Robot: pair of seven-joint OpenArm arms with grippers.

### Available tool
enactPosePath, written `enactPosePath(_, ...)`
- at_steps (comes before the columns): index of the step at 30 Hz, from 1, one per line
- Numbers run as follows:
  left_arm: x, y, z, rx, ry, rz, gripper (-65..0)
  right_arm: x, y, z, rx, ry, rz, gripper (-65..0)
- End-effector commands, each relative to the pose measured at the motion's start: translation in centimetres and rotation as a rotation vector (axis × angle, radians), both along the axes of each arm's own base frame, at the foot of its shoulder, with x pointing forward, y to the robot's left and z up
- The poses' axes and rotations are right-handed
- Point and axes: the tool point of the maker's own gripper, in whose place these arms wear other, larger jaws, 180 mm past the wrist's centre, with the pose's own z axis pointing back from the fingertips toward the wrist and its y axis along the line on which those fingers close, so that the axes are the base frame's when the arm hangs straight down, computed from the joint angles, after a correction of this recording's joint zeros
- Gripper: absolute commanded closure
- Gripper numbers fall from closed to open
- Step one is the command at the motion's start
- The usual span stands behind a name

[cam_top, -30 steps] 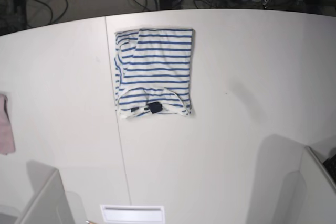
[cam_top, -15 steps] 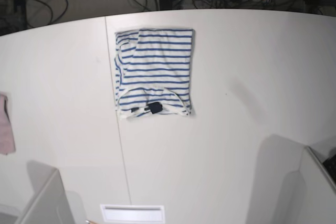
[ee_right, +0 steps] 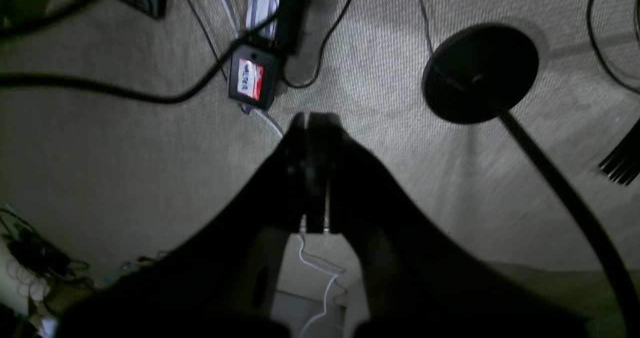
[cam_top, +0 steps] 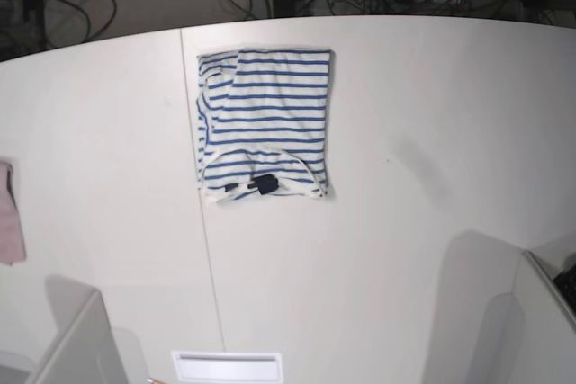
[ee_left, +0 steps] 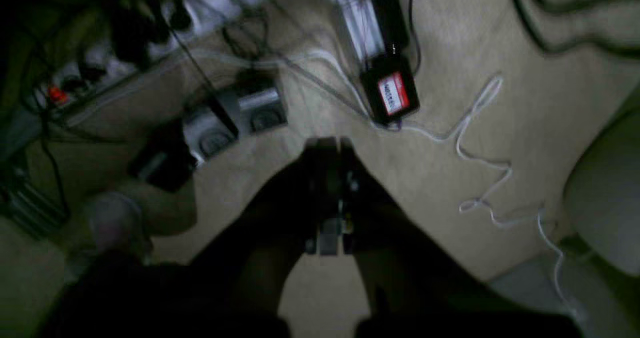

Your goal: Fold the T-shirt properly

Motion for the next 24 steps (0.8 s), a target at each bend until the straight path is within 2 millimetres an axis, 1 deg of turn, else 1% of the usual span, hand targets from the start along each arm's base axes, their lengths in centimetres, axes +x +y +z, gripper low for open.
enactPosePath(1,0.0,0.2,0.1,-0.003,-0.001,0.001,0.0,0.9,0.2,0.0,0.010,-0.024,-0.004,0.0)
enactPosePath(2,0.3,0.1,0.0,-0.005,-0.010,0.001,0.0,1.4,0.6,0.0,0.019,-0.037,-0.006,0.0)
enactPosePath(3,1.5,-0.3,0.0,-0.018,-0.036,-0.014,0.0,2.3,1.2,-0.1,0.030,-0.055,-0.008,0.0)
enactPosePath(4,2.6,-0.7,0.0,-0.030,-0.066,-0.021,0.0,2.8,1.4,-0.1,0.035,-0.064,-0.008,0.0)
enactPosePath(5,3.4,-0.8,0.1,-0.035,-0.090,-0.013,0.0,2.9,1.6,-0.1,0.039,-0.066,-0.009,0.0)
enactPosePath(6,4.1,-1.1,0.2,-0.042,-0.109,-0.007,0.0,3.4,2.4,-0.1,0.051,-0.073,-0.011,0.0)
enactPosePath(7,4.3,-1.2,0.2,-0.044,-0.113,-0.007,0.0,4.0,3.4,-0.2,0.064,-0.080,-0.014,0.0)
enactPosePath(8,4.4,-1.2,0.2,-0.043,-0.114,-0.008,0.0,4.6,4.2,-0.2,0.074,-0.086,-0.016,0.0)
enactPosePath(10,4.3,-1.2,0.1,-0.043,-0.111,-0.007,0.0,4.9,5.1,-0.2,0.088,-0.090,-0.018,0.0)
enactPosePath(12,3.2,-1.0,0.0,-0.034,-0.082,-0.004,0.0,4.9,5.6,-0.1,0.095,-0.090,-0.020,0.0)
enactPosePath(14,2.4,-0.6,0.0,-0.023,-0.060,-0.002,0.0,4.7,5.6,-0.1,0.095,-0.087,-0.020,0.0)
enactPosePath(18,2.4,-0.6,0.0,-0.023,-0.061,-0.003,0.0,4.6,5.6,-0.1,0.095,-0.085,-0.020,0.0)
enactPosePath(20,2.7,-0.4,0.0,-0.021,-0.065,-0.008,0.0,4.9,5.4,-0.2,0.092,-0.090,-0.019,0.0)
enactPosePath(21,3.4,-0.4,-0.1,-0.021,-0.075,-0.010,0.0,4.9,5.3,-0.2,0.091,-0.090,-0.019,0.0)
enactPosePath(24,3.5,-0.4,-0.1,-0.022,-0.075,-0.021,0.0,5.0,5.2,-0.2,0.090,-0.092,-0.017,0.0)
